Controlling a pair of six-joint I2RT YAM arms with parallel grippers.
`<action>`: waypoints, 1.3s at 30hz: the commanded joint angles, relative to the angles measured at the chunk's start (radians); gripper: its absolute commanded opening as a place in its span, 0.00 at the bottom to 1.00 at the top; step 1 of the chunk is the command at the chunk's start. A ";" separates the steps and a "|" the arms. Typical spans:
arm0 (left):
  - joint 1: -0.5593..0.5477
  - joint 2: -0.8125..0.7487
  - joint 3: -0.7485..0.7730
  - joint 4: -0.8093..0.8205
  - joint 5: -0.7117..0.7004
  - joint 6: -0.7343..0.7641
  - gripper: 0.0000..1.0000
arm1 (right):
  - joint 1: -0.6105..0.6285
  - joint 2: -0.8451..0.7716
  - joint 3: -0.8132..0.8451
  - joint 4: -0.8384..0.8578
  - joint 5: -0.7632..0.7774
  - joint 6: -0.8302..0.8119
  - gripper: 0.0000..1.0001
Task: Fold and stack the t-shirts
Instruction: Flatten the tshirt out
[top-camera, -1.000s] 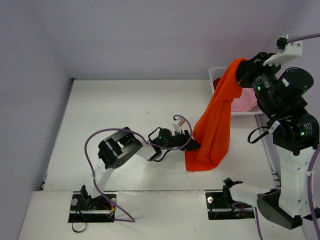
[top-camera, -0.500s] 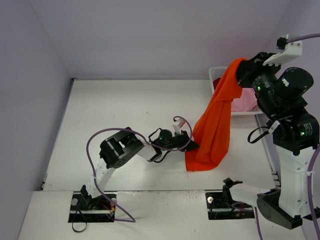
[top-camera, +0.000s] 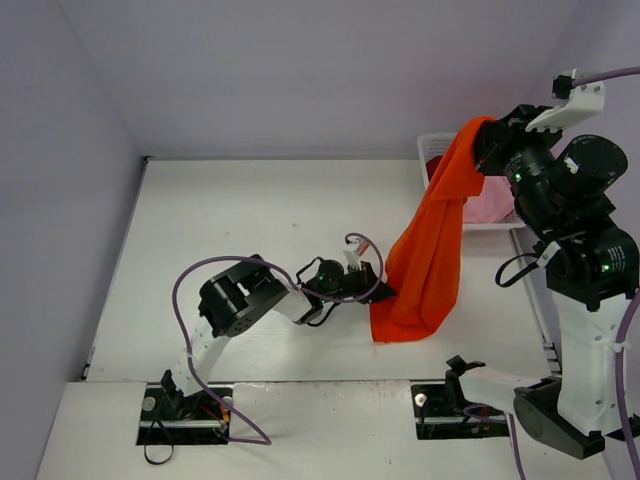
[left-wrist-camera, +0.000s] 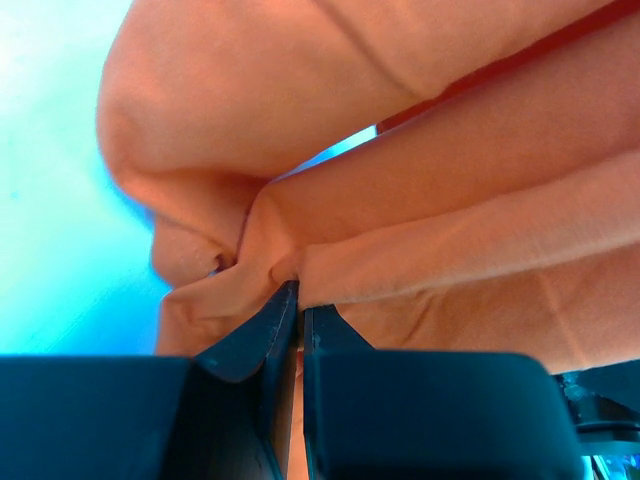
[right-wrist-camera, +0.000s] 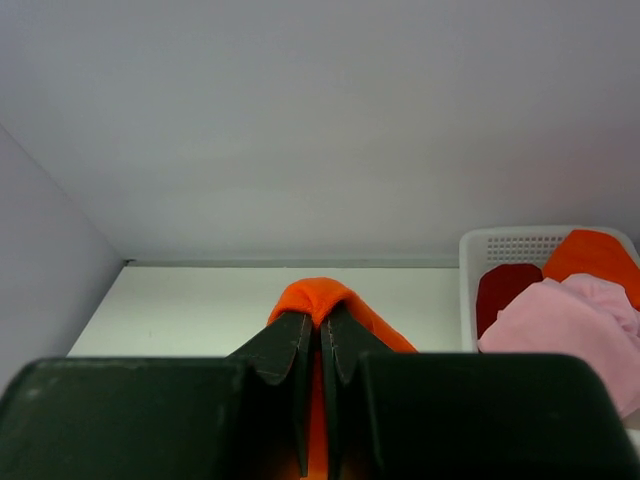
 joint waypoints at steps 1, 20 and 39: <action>0.017 -0.088 -0.015 0.036 -0.023 0.028 0.00 | -0.005 -0.025 0.012 0.101 0.016 -0.021 0.00; 0.129 -0.583 -0.127 -0.573 -0.216 0.295 0.00 | -0.005 -0.118 -0.139 0.082 0.039 -0.041 0.00; 0.375 -1.156 0.003 -1.312 -0.500 0.436 0.00 | -0.005 -0.321 -0.412 0.047 0.065 -0.011 0.00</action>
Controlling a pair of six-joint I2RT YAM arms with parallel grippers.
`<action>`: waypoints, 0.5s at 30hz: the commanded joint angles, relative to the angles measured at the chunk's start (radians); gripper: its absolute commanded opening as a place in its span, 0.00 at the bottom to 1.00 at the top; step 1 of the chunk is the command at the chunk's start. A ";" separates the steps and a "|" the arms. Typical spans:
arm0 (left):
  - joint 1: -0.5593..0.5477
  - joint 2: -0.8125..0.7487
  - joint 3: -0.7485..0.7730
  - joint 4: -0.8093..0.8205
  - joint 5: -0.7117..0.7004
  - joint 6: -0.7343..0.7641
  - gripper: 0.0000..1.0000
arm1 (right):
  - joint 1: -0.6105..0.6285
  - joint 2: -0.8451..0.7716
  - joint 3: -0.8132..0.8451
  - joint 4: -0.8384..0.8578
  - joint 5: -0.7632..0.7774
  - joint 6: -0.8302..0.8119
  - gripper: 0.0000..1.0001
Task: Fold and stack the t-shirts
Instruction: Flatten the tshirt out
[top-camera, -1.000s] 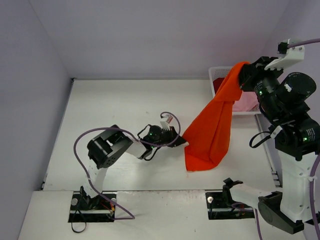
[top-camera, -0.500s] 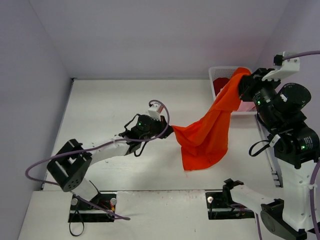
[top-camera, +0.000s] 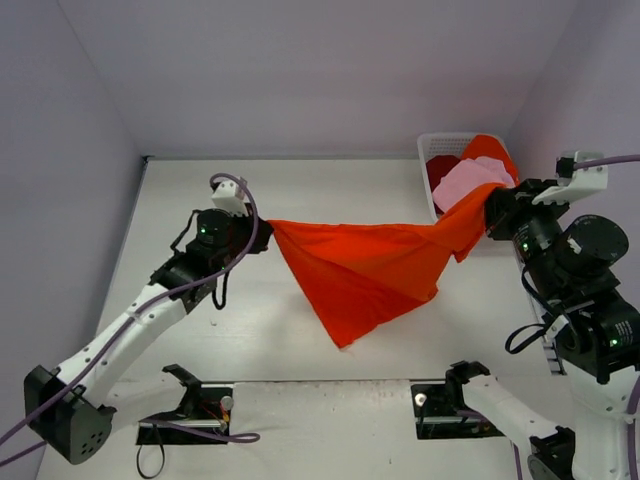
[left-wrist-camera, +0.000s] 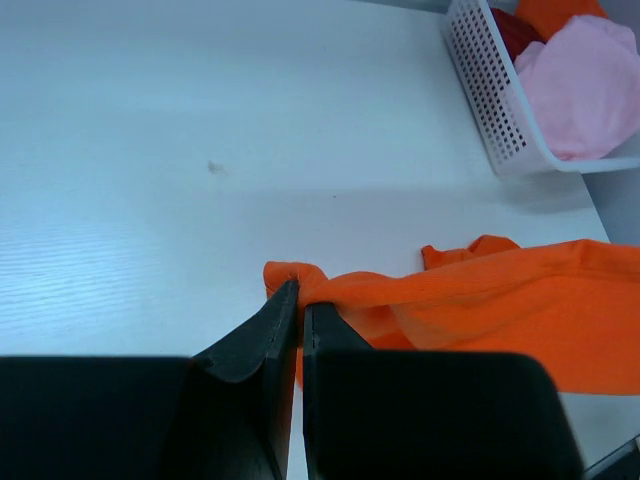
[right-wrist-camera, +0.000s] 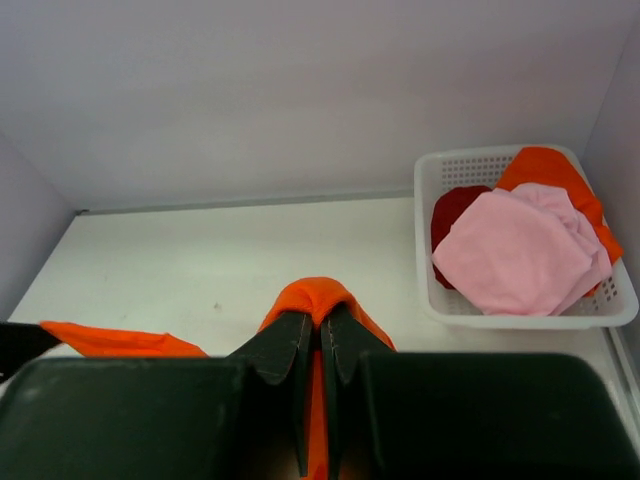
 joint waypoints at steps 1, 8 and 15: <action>0.011 -0.072 0.106 -0.180 -0.101 0.063 0.00 | -0.005 0.000 -0.041 0.072 0.003 0.018 0.00; 0.014 -0.178 0.256 -0.400 -0.244 0.128 0.00 | -0.005 -0.023 -0.073 0.071 -0.041 0.048 0.00; 0.014 -0.261 0.362 -0.533 -0.302 0.136 0.00 | -0.005 -0.070 -0.081 0.066 -0.099 0.071 0.00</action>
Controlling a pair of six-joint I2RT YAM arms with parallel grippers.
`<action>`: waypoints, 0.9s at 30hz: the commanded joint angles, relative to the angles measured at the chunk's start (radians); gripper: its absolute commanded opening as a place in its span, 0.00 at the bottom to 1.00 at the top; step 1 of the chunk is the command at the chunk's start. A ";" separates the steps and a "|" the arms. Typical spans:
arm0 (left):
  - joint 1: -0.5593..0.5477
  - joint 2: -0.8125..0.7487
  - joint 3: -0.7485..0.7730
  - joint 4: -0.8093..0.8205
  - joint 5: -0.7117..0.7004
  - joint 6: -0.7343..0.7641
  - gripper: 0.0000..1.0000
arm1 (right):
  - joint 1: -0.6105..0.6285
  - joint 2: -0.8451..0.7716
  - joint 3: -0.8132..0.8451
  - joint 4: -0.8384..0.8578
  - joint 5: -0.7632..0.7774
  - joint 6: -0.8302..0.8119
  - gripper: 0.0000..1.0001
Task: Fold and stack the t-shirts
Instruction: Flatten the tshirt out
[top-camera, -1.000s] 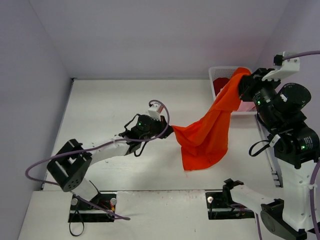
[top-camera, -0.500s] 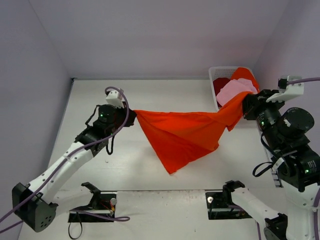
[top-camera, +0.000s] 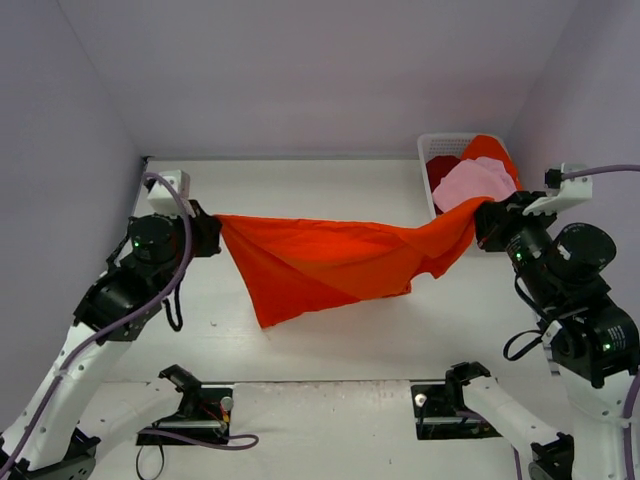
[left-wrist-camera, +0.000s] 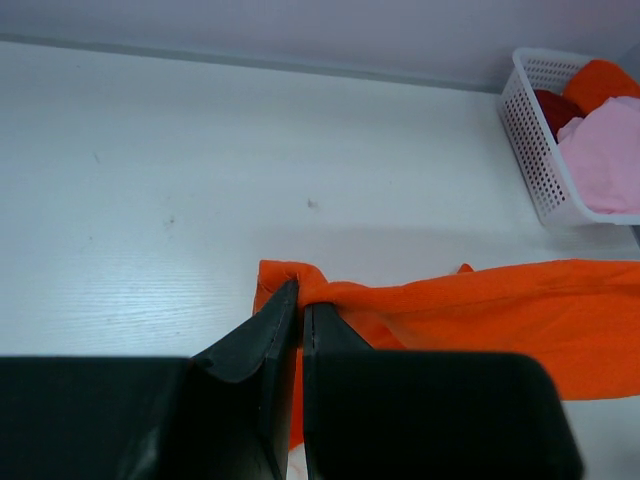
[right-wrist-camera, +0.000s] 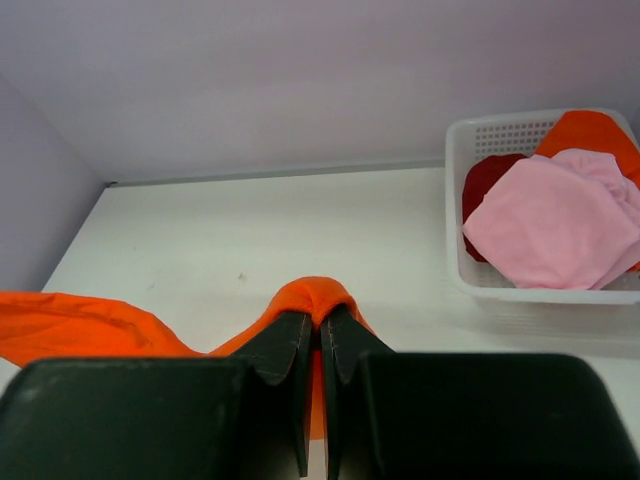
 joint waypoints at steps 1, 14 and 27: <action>0.004 -0.049 0.089 -0.079 -0.071 0.030 0.00 | -0.006 -0.030 0.024 0.081 -0.049 0.016 0.00; 0.004 -0.171 0.321 -0.188 -0.005 0.072 0.00 | -0.008 -0.088 0.191 0.075 -0.164 0.040 0.00; 0.004 -0.281 0.303 -0.256 0.018 0.030 0.00 | -0.153 -0.217 0.063 0.071 -0.369 0.136 0.00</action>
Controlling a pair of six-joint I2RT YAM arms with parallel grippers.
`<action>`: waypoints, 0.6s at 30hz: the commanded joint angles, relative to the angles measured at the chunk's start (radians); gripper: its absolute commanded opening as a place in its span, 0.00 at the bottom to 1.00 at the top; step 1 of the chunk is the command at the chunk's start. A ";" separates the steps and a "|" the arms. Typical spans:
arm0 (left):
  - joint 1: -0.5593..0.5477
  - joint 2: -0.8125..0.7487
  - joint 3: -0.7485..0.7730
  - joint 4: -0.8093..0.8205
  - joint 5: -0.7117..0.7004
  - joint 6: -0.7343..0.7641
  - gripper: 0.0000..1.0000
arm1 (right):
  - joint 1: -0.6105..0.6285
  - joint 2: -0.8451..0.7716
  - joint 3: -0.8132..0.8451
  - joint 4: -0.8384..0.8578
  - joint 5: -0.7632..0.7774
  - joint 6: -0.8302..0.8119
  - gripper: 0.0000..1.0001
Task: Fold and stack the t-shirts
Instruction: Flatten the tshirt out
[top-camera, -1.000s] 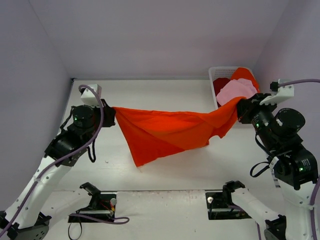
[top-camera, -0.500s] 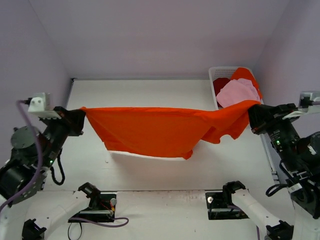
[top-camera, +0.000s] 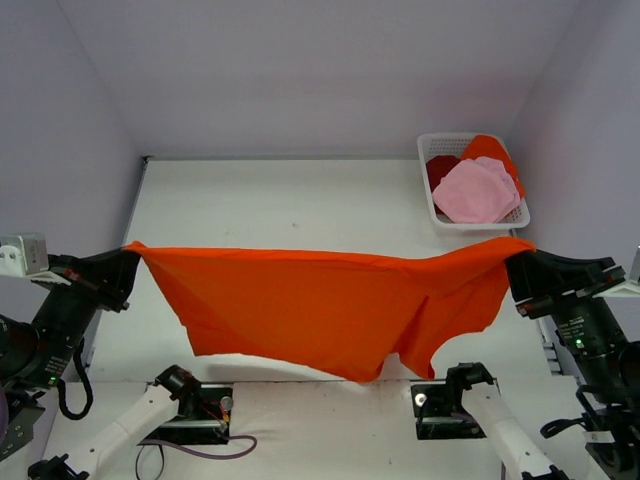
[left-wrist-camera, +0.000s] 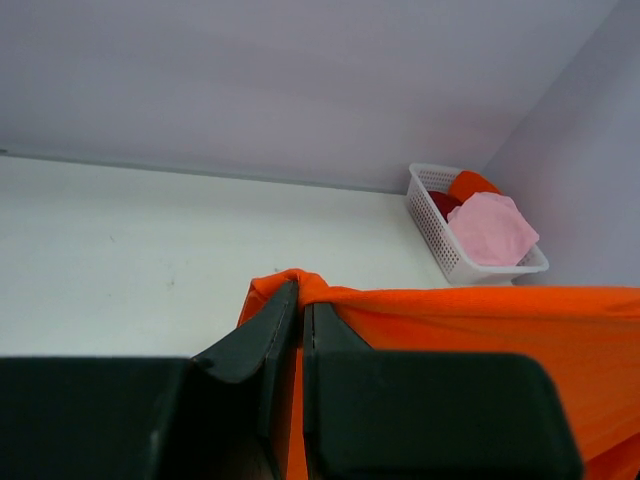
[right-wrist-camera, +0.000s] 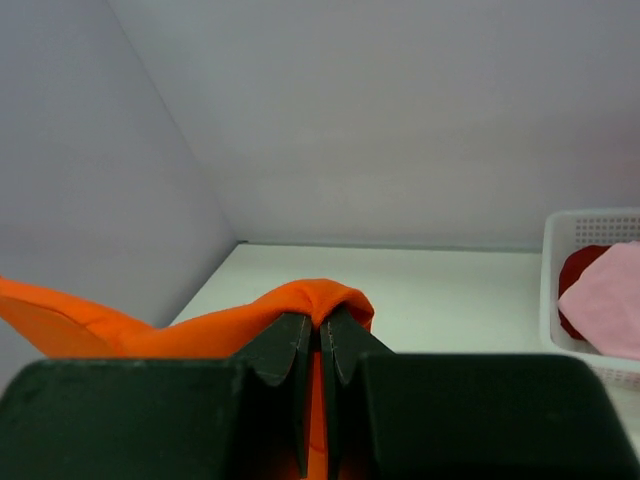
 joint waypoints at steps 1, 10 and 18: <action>0.004 0.009 -0.031 0.031 -0.007 -0.014 0.00 | -0.057 0.016 -0.051 0.083 -0.086 0.027 0.00; 0.004 0.014 -0.196 0.134 0.003 -0.067 0.00 | -0.106 0.001 -0.180 0.084 -0.103 0.027 0.00; 0.004 0.022 -0.297 0.171 -0.016 -0.089 0.00 | -0.106 0.022 -0.233 0.087 -0.060 0.005 0.00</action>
